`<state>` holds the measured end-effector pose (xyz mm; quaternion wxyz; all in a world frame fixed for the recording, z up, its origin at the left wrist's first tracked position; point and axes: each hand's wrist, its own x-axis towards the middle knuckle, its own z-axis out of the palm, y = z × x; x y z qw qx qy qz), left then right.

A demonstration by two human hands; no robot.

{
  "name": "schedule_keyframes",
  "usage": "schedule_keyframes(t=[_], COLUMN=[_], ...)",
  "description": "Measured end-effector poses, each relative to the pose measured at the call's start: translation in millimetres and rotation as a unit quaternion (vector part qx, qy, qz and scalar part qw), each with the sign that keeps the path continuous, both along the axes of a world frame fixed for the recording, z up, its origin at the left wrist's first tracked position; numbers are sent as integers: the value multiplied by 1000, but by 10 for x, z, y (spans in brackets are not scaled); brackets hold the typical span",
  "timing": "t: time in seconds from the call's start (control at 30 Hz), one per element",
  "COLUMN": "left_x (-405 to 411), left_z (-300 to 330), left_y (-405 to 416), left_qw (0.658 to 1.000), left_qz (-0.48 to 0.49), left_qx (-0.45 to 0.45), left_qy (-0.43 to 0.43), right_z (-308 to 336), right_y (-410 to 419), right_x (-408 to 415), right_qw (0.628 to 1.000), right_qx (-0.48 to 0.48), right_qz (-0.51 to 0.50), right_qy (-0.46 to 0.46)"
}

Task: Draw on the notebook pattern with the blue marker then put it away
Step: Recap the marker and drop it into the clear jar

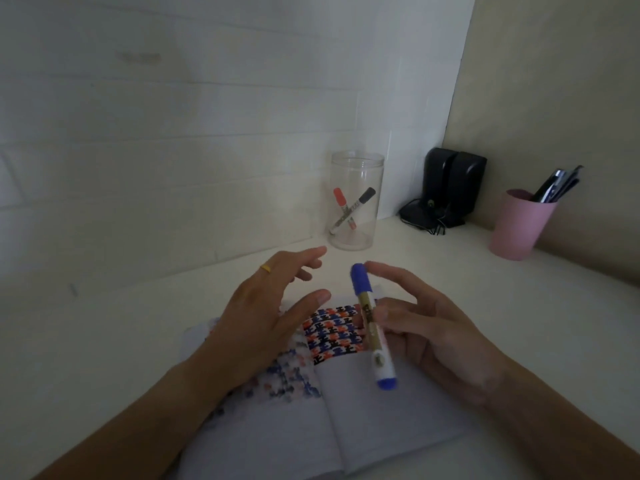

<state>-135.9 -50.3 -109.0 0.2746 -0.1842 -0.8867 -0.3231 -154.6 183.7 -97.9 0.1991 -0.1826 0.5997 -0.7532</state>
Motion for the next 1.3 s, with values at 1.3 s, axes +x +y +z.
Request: schedule_keyframes(t=[1.3], left_x=[-30], left_z=[-14], left_y=[-251], left_qw=[983], left_qz=[97], left_qx=[-152], left_qy=[40], right_z=[1094], right_y=[-862], right_x=[-1839], right_qw=[649], right_qx=[456], right_qz=[-428], right_qy=[433])
